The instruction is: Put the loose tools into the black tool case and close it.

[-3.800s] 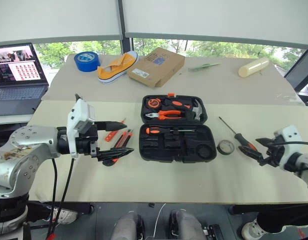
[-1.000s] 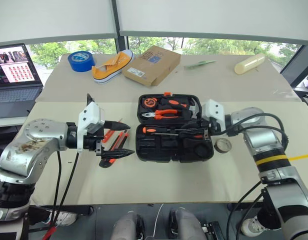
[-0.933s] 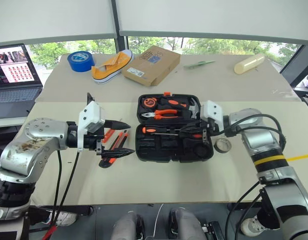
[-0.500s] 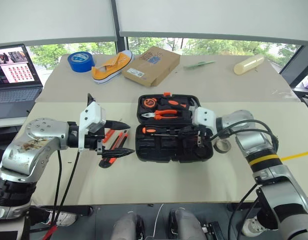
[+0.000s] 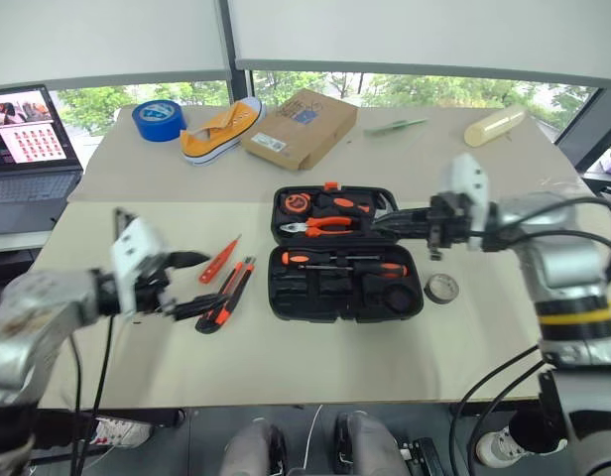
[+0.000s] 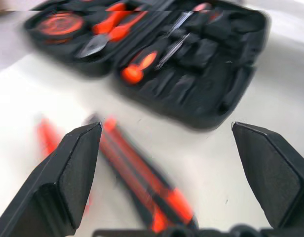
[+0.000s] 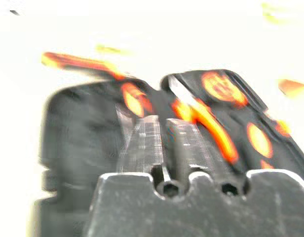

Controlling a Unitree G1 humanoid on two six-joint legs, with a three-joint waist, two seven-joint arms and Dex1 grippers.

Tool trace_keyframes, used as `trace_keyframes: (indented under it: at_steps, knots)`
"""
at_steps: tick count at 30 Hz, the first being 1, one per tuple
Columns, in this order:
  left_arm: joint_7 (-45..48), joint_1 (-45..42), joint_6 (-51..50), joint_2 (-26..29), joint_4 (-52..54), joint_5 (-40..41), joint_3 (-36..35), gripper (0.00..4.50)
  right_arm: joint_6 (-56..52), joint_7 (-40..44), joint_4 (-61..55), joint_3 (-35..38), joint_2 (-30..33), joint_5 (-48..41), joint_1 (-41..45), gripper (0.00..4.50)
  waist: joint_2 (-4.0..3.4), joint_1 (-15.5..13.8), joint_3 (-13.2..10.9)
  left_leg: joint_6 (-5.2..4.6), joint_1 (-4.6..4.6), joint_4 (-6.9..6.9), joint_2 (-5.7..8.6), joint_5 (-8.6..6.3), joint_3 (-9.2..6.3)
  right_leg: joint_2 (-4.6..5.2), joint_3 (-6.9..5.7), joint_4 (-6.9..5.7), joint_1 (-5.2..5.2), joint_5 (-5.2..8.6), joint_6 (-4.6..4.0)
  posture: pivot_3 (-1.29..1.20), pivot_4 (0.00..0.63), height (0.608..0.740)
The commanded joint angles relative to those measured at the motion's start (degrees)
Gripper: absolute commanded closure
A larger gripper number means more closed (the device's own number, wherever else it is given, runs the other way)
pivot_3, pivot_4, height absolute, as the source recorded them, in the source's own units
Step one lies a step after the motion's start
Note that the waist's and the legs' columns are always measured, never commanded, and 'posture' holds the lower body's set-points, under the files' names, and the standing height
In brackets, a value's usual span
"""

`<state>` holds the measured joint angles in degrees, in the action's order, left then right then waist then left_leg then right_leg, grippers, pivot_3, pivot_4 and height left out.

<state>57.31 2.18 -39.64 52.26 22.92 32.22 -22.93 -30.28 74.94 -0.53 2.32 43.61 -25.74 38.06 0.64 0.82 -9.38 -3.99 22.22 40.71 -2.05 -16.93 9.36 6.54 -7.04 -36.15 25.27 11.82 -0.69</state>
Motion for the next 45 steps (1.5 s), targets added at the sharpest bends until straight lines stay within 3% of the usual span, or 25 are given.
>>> trace_keyframes:
  at_steps: [1,4,8,13,16,20,27,29,36,39,45]
  knots:
    - [-1.0,10.5,-2.4,-2.0,2.3,0.9,-14.3,0.00,-10.0,0.8,-10.1,6.0,4.1,-10.5,-3.1,2.45,0.00,0.1,0.0,0.01,0.01,-0.02,-0.01,-0.01,-0.01,0.02,0.00,0.00,0.02,0.00,0.00,0.00,0.150,0.731]
    - [-1.2,18.1,-1.7,-3.5,1.4,-0.8,-20.1,0.00,-13.1,0.1,-15.2,8.0,6.3,-14.8,-6.9,1.42,0.00,-0.1,0.0,0.06,-0.05,0.01,-0.08,-0.04,-0.06,0.04,-0.03,-0.02,-0.03,0.03,-0.03,0.00,0.150,0.731]
    - [-1.7,22.3,-0.4,-3.4,1.0,-2.6,-21.3,0.00,-14.9,-2.8,-18.3,9.7,6.8,-17.5,-9.7,0.02,0.01,-1.0,0.0,0.44,-0.03,0.01,-0.11,-0.37,-0.09,0.46,-0.01,0.01,-0.03,0.06,-0.07,0.00,0.150,0.731]
    - [-5.0,13.5,-5.2,0.1,2.3,-0.2,-15.3,0.00,-15.0,-5.3,-19.7,9.9,7.1,-18.3,-11.1,0.02,0.06,-2.3,0.0,0.46,0.01,0.04,-0.04,-0.39,-0.12,0.57,-0.03,0.01,-0.04,0.01,-0.15,0.00,0.150,0.731]
    - [-8.3,1.5,-10.0,4.2,0.4,-1.2,-5.0,0.00,-14.2,-6.4,-20.2,9.5,7.5,-17.8,-11.4,0.02,0.08,-2.4,0.0,0.45,0.07,0.06,0.11,-0.37,-0.15,0.57,-0.05,-0.08,-0.05,-0.03,-0.19,0.00,0.150,0.731]
    - [-12.1,-16.5,-17.9,5.7,-4.4,-3.2,9.2,0.00,-13.4,-8.0,-21.1,9.5,7.7,-17.5,-12.3,0.02,0.15,-2.3,0.0,0.32,0.04,0.06,0.19,-0.29,-0.05,0.21,-0.18,-0.11,-0.09,-0.07,-0.13,0.00,0.150,0.731]
    - [-13.0,-39.0,-24.6,1.7,-16.9,-9.6,30.0,0.00,-11.5,-14.2,-24.2,9.5,5.7,-16.2,-14.4,0.02,0.19,-1.0,0.0,0.02,-0.01,0.02,0.10,-0.07,0.16,-0.15,0.00,-0.05,0.01,-0.06,-0.03,0.00,0.150,0.731]
    - [-13.8,-44.3,-22.0,-0.7,-23.4,-14.5,35.8,0.00,-11.3,-15.7,-25.2,9.7,5.2,-16.1,-15.5,0.02,0.20,-1.3,0.0,0.03,0.00,0.02,0.10,-0.07,0.16,-0.17,-0.01,-0.06,0.02,-0.04,-0.01,0.00,0.150,0.731]
    - [-10.5,-53.2,-16.7,-8.6,-38.8,-21.8,45.6,0.00,-10.5,-18.9,-27.7,11.0,5.0,-16.1,-18.7,0.02,0.26,-1.6,0.0,0.00,0.08,0.14,0.15,-0.07,0.14,-0.14,-0.04,-0.04,-0.01,-0.02,0.03,0.00,0.150,0.731]
    - [-9.8,-53.9,-13.7,-10.5,-42.7,-24.3,47.1,0.77,-10.6,-20.1,-28.2,12.0,5.2,-16.7,-19.5,0.00,0.27,-1.5,0.0,0.01,0.07,0.15,0.14,-0.07,0.14,-0.15,-0.02,-0.05,0.00,-0.02,0.03,0.00,0.150,0.731]
    - [-7.5,-53.7,-14.3,-12.1,-43.3,-25.7,47.1,2.96,-10.5,-21.0,-29.3,14.5,6.3,-17.0,-22.3,0.00,0.27,-1.6,0.0,-0.01,-0.03,0.23,0.12,-0.07,0.10,-0.08,0.00,-0.17,-0.09,0.00,0.07,0.00,0.150,0.731]
